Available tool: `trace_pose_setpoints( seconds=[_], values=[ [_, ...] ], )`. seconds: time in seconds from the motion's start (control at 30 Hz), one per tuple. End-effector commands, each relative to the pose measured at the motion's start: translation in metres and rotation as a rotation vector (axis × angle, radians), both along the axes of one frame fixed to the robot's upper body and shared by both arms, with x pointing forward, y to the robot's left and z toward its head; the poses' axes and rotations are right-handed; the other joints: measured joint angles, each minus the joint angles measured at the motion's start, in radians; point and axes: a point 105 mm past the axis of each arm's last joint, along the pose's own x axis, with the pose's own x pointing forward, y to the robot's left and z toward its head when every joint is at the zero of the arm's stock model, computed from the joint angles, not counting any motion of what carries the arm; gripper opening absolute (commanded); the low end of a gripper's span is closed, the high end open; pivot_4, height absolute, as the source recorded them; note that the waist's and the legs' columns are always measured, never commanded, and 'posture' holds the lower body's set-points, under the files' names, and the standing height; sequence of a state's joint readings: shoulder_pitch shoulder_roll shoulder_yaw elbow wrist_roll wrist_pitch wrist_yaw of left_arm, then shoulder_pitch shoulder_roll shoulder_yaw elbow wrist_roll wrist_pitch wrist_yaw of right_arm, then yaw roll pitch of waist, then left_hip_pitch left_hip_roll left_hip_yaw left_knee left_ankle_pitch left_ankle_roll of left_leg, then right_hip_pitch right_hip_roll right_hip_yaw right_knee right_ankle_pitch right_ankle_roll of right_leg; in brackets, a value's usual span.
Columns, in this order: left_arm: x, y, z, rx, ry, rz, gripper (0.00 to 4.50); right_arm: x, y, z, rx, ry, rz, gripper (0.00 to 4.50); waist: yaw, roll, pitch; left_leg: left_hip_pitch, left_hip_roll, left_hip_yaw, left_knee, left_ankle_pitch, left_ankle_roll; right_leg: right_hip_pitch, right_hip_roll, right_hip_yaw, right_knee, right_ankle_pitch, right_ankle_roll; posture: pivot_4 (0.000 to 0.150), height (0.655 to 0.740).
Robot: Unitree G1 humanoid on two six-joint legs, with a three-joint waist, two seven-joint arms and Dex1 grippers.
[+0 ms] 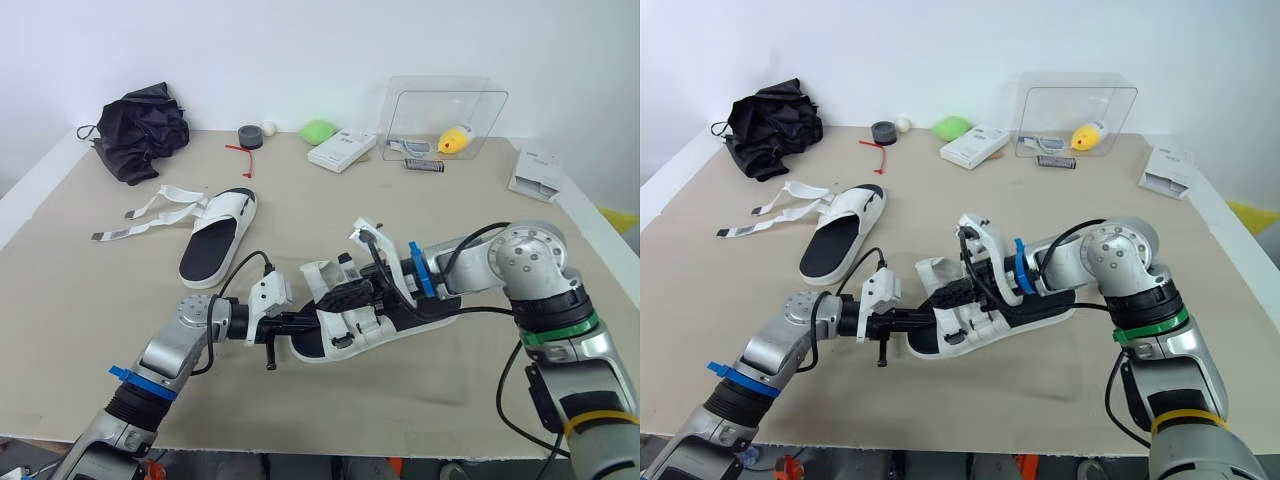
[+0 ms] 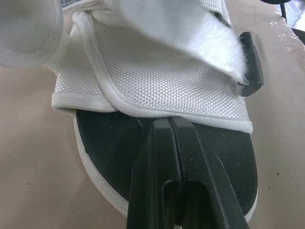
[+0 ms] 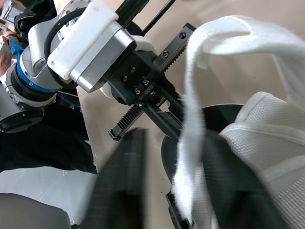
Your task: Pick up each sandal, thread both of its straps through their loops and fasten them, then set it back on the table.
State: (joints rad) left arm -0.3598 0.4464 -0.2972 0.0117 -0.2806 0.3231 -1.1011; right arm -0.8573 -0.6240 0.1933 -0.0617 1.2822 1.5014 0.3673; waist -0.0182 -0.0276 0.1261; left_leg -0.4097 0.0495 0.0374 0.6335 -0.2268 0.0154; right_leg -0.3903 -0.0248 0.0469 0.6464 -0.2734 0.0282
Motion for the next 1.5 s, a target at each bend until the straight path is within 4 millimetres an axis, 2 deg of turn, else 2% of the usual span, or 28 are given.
trace_pose_setpoints(
  seconds=[0.03, 0.3, 0.5, 0.6, 0.7, 0.8, 0.93, 1.1, 1.4, 1.5],
  values=[
    [-0.012, 0.008, -0.044, 0.119, 0.146, 0.026, 0.0, -0.001, -0.001, 0.01, 0.012, -0.035, 0.012, 0.08, 0.0, 0.0, 0.0, 0.0, 0.0, 0.0, 0.0, 0.0, 0.0, 0.0, 0.0, 0.0, 0.0, 0.0, 0.0, 0.15, 0.74],
    [-0.011, 0.008, -0.044, 0.12, 0.144, 0.024, 0.0, -0.013, -0.002, 0.006, 0.001, -0.026, 0.057, 0.08, 0.0, 0.0, 0.0, 0.0, 0.0, 0.0, 0.0, 0.0, 0.0, 0.0, 0.0, 0.0, 0.0, 0.0, 0.001, 0.15, 0.74],
    [-0.012, 0.008, -0.045, 0.121, 0.146, 0.023, 0.0, -0.03, -0.005, -0.006, -0.056, -0.035, 0.119, 0.08, 0.0, 0.0, 0.0, 0.0, -0.001, 0.0, 0.0, 0.0, 0.0, 0.001, 0.0, -0.001, 0.0, 0.0, 0.001, 0.15, 0.74],
    [-0.013, 0.008, -0.045, 0.121, 0.147, 0.022, 0.0, -0.028, -0.008, -0.018, -0.114, -0.05, 0.097, 0.08, 0.0, 0.0, 0.0, 0.001, -0.001, 0.0, 0.0, 0.0, 0.0, 0.001, 0.0, -0.001, 0.0, 0.0, 0.001, 0.15, 0.74],
    [-0.014, 0.008, -0.046, 0.122, 0.149, 0.021, 0.0, -0.03, -0.008, -0.018, -0.117, -0.062, 0.111, 0.08, 0.0, 0.0, 0.0, 0.001, -0.001, 0.0, 0.0, 0.0, 0.0, 0.001, 0.0, -0.001, 0.0, 0.0, 0.002, 0.15, 0.74],
    [-0.015, 0.008, -0.046, 0.123, 0.151, 0.02, 0.0, -0.027, -0.011, -0.02, -0.126, -0.067, 0.098, 0.08, -0.001, 0.0, 0.0, 0.001, -0.001, 0.0, 0.0, 0.0, 0.0, 0.001, -0.001, 0.0, 0.0, 0.0, 0.002, 0.15, 0.74],
    [-0.016, 0.008, -0.046, 0.122, 0.154, 0.018, 0.0, -0.012, -0.012, -0.02, -0.13, -0.085, 0.032, 0.08, -0.001, 0.0, 0.0, 0.001, -0.001, 0.0, 0.0, 0.0, 0.0, 0.001, -0.001, 0.0, 0.0, 0.0, 0.002, 0.15, 0.74],
    [-0.017, 0.007, -0.047, 0.12, 0.156, 0.015, 0.0, -0.01, -0.009, -0.015, -0.105, -0.081, 0.028, 0.08, 0.0, 0.0, 0.0, 0.001, -0.002, 0.0, 0.0, 0.0, 0.0, 0.001, -0.001, 0.0, 0.0, 0.0, 0.002, 0.15, 0.74],
    [-0.018, 0.008, -0.047, 0.121, 0.16, 0.019, 0.0, -0.012, -0.016, -0.025, -0.152, -0.041, 0.009, 0.08, 0.0, 0.0, 0.0, 0.001, -0.002, 0.0, 0.0, -0.001, 0.0, 0.001, -0.001, 0.0, 0.0, -0.001, 0.003, 0.15, 0.74],
    [-0.018, 0.007, -0.047, 0.12, 0.161, 0.019, 0.0, 0.005, -0.027, -0.037, -0.219, -0.034, -0.102, 0.08, 0.0, 0.0, 0.0, 0.001, -0.002, 0.0, 0.0, -0.001, 0.0, 0.001, -0.002, 0.0, 0.0, -0.001, 0.003, 0.15, 0.74]
  ],
)
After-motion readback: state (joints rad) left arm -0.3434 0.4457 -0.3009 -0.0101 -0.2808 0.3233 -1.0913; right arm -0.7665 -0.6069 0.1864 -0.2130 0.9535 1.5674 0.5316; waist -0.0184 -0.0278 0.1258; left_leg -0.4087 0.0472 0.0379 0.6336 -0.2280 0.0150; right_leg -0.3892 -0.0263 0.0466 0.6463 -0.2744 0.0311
